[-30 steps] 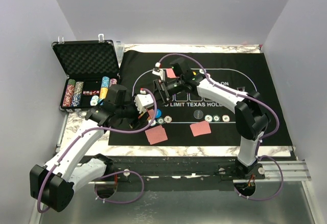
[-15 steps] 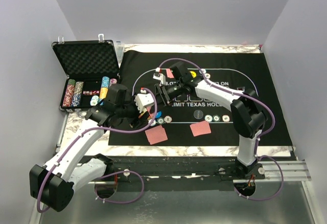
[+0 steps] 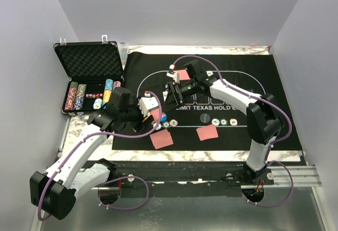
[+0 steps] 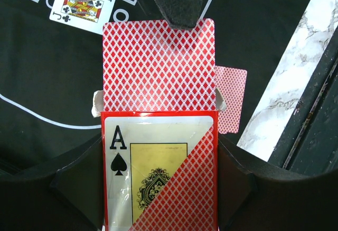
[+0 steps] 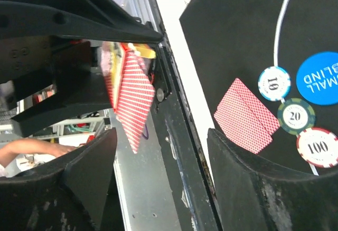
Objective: Distribute texas hold em gaming equipment
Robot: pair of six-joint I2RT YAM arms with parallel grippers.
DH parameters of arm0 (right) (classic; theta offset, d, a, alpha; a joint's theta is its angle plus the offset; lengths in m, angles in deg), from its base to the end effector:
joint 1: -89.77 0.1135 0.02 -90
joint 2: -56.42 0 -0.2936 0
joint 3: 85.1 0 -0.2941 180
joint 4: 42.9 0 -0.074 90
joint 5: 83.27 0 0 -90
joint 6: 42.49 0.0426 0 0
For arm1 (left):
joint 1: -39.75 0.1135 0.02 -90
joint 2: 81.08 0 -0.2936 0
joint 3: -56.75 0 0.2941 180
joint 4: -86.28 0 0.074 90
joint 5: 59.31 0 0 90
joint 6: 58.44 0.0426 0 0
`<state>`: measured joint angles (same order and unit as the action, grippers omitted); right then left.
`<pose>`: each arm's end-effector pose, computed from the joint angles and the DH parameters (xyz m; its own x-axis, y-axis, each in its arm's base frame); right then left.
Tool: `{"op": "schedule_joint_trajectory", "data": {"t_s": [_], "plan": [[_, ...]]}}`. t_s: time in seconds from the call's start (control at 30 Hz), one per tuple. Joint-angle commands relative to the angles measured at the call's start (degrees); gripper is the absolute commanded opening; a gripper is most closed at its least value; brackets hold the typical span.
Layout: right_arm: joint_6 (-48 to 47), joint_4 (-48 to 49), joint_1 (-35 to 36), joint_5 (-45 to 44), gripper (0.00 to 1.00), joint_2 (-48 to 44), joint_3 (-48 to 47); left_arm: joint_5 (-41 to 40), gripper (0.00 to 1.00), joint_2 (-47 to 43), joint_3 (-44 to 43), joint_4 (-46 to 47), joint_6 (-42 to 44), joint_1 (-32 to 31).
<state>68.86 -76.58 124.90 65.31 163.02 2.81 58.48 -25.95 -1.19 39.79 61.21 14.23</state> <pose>0.3494 0.2903 0.2495 -0.8464 -0.3634 -0.3893 -0.4908 0.2483 0.8351 0.1960 -0.1156 0.2917 -0.2026 0.5817 -0.7878 0.9040 0.4204 0.0779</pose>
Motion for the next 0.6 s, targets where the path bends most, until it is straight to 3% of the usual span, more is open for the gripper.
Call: {"op": "schedule_joint_trajectory", "data": {"t_s": [0.0,0.13,0.27,0.4,0.57], "plan": [[5.1,6.7,0.7,3.9,0.78,-2.7,1.4,1.5,0.00,-0.3,-1.0,2.4,0.2,0.0],[7.9,8.6,2.2,3.5,0.81,-1.2,1.6,1.6,0.00,0.0,-1.6,2.6,-0.1,0.0],[13.6,13.3,2.8,1.7,0.74,1.5,2.6,1.6,0.00,0.0,-1.9,2.7,-0.5,0.0],[16.0,15.4,2.8,2.5,0.60,2.7,2.8,1.0,0.00,-0.3,-1.8,2.8,-0.6,0.0],[14.4,13.6,2.7,3.5,0.36,1.9,3.0,0.1,0.00,-0.8,-1.0,2.7,-0.7,0.0]]}}
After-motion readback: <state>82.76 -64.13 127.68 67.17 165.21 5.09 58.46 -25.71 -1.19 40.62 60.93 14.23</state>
